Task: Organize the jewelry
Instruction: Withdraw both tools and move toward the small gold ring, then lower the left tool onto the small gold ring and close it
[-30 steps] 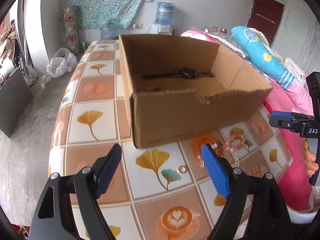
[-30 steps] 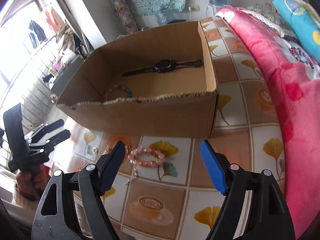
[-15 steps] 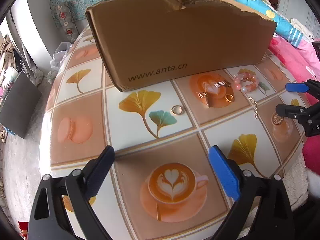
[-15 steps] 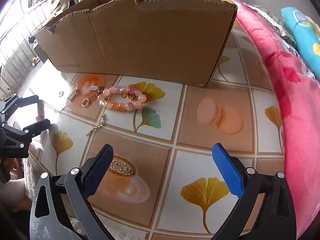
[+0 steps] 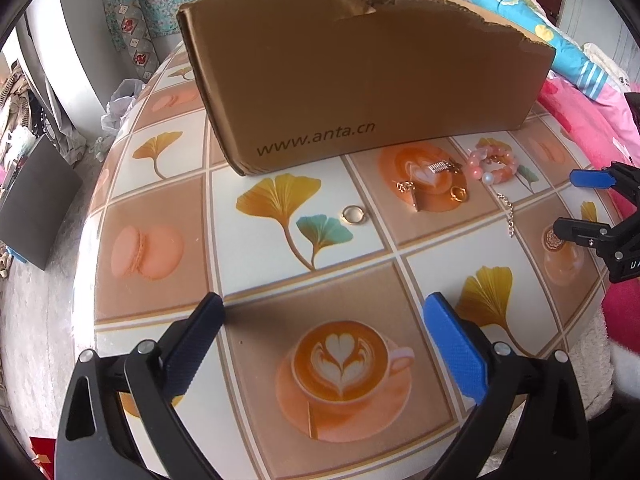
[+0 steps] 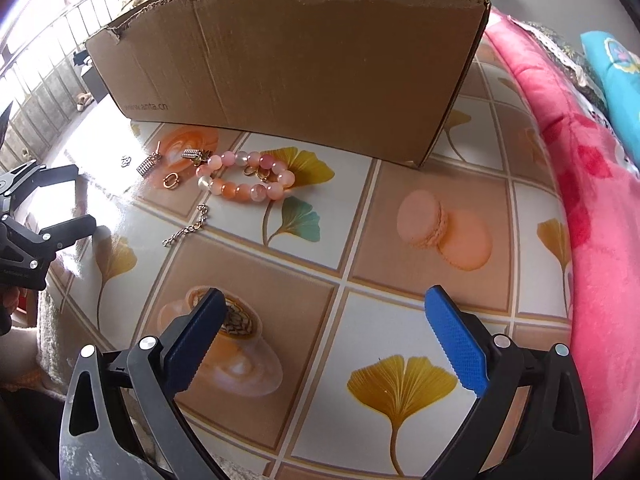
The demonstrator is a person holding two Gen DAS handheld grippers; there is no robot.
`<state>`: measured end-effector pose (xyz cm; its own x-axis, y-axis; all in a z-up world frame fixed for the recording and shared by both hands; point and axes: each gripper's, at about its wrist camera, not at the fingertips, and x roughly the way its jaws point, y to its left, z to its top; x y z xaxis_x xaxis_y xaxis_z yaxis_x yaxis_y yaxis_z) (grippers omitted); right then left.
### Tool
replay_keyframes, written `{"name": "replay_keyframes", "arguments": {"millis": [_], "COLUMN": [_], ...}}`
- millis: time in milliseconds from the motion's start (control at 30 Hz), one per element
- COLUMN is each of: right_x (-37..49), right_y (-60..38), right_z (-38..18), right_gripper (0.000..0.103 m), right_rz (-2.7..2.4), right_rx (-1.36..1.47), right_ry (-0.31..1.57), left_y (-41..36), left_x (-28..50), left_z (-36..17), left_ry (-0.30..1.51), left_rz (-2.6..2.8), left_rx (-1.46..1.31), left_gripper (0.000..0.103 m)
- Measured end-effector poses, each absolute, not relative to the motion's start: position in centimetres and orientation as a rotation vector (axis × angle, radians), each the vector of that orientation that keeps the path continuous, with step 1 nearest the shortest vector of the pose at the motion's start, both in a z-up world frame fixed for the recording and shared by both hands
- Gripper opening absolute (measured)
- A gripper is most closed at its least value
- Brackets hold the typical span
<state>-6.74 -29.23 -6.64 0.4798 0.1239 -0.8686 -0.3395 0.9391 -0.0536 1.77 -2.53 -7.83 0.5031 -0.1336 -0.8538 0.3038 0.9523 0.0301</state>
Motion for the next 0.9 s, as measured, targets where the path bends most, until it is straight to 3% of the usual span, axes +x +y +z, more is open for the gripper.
{"name": "replay_keyframes", "arguments": {"millis": [133,233,300,400,633,833,900], "right_x": [-8.1,-8.7,-9.0,-8.9,-8.3,-7.7,-7.6], "right_y": [-28.5,-26.9,-25.6,-24.5,-22.1,-21.1,-21.3], "right_z": [-4.8,-4.5,-4.9,-5.5,-5.8,-6.6,-6.6], "right_gripper": [0.093,0.077,0.061,0.047,0.041,0.030,0.021], "right_rz": [0.415,0.460,0.481,0.533,0.612,0.625,0.618], "right_rx": [-0.076,-0.085,-0.123,-0.157,-0.295,-0.356,-0.350], "right_ry": [0.970,0.936,0.937,0.947,0.913,0.906,0.904], "left_y": [-2.4,-2.3,-2.3,-2.2,-2.1,-2.1,-2.1], "left_x": [1.5,1.4,1.2,1.1,1.1,1.1,1.1], "left_z": [-8.0,-8.0,-8.1,-8.1,-8.1,-8.1,-8.1], "left_ry": [0.997,0.985,0.981,0.976,0.972,0.971,0.971], "left_rz": [-0.264,-0.270,-0.277,-0.280,-0.287,-0.287,-0.287], "left_rx": [0.183,0.185,0.188,0.189,0.191,0.192,0.192], "left_gripper": [0.099,0.099,0.099,0.099,0.099,0.099,0.099]}}
